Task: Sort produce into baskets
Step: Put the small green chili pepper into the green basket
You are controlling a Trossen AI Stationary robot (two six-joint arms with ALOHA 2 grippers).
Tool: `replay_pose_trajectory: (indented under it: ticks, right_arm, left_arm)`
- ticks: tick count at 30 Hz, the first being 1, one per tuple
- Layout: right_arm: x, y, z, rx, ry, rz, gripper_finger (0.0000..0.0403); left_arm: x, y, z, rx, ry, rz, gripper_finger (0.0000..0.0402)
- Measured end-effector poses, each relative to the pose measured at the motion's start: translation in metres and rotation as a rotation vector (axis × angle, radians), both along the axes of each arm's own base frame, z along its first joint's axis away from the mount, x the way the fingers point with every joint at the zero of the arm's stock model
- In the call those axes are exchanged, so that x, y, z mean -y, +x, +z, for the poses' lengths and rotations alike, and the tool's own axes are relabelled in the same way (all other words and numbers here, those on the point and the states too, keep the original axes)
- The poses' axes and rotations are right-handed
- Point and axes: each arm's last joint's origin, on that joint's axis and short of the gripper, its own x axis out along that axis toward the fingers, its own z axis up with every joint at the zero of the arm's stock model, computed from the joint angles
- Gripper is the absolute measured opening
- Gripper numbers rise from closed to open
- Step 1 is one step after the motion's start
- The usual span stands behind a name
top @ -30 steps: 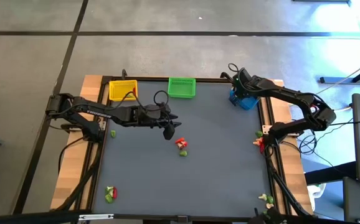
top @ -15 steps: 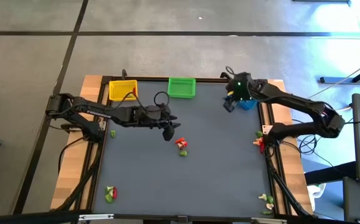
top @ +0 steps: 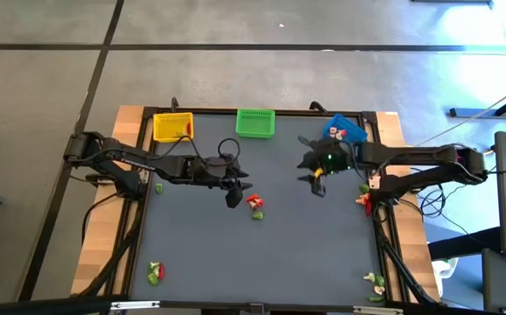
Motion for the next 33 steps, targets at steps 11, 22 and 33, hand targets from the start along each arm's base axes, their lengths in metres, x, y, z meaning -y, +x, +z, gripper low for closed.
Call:
replay_pose_trajectory:
  ticks: [11,22,33]
  right_arm:
    - [-0.036,0.0,-0.032,0.113,0.05,0.106,0.0197]
    - [-0.038,-0.007,-0.05,0.124,0.051,0.04,0.0197]
    - [-0.037,-0.006,-0.048,0.148,0.049,0.038,0.0197]
  left_arm:
    - [0.0,-0.003,-0.008,-0.069,-0.019,0.016,0.0198]
    - [-0.01,-0.03,-0.013,-0.474,-0.062,0.105,0.0172]
    - [-0.021,-0.051,0.001,-0.755,-0.135,0.203,0.0164]
